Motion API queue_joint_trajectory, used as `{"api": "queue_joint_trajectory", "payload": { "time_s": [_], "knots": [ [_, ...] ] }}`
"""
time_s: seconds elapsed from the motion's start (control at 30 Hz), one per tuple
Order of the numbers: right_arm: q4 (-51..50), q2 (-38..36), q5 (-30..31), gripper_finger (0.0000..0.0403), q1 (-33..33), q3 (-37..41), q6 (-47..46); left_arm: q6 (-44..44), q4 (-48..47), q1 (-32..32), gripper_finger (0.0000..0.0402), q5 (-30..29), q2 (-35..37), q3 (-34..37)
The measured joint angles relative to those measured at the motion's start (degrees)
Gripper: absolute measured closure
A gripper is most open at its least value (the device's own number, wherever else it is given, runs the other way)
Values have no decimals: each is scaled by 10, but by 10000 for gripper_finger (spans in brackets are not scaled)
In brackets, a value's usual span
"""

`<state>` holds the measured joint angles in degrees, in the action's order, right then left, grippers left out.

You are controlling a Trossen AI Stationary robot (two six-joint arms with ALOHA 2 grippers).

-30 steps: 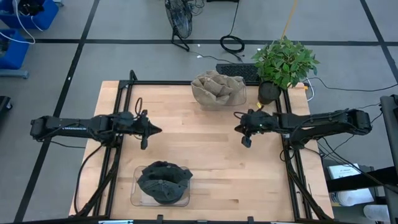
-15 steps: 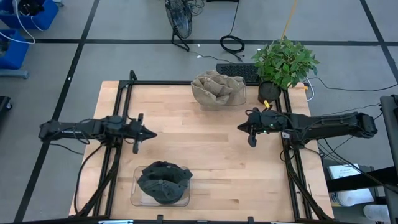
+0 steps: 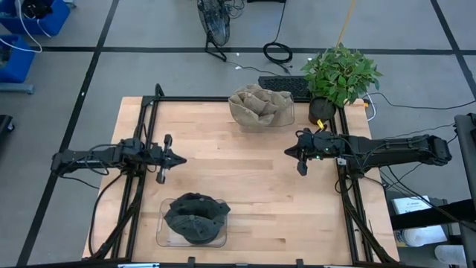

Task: Pick & Place hat
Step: Return to Home Position

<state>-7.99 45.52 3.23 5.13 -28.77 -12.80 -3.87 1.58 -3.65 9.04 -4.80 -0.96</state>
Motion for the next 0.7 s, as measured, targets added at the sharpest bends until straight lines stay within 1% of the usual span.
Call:
{"api": "queue_joint_trajectory", "payload": {
  "time_s": [0.33, 0.5, 0.53, 0.6, 0.67, 0.7],
  "knots": [
    [0, -1, 1, 403, 0, 0, 3, 16, 6, 2, 395, 1, -1, 3],
    [0, -26, 15, 403, -4, 0, 23, 39, 5, 5, 398, 1, -1, 3],
    [0, -35, 15, 403, -5, 1, 31, 40, 5, 5, 395, 5, -1, 3],
    [2, -59, 15, 403, -8, 11, 45, 39, 10, 7, 389, 33, -1, 3],
    [11, -84, 15, 403, -8, 32, 40, 36, 14, 9, 385, 60, -1, 3],
    [19, -96, 14, 403, -8, 46, 30, 39, 14, 10, 385, 64, -1, 3]
  ]
}}
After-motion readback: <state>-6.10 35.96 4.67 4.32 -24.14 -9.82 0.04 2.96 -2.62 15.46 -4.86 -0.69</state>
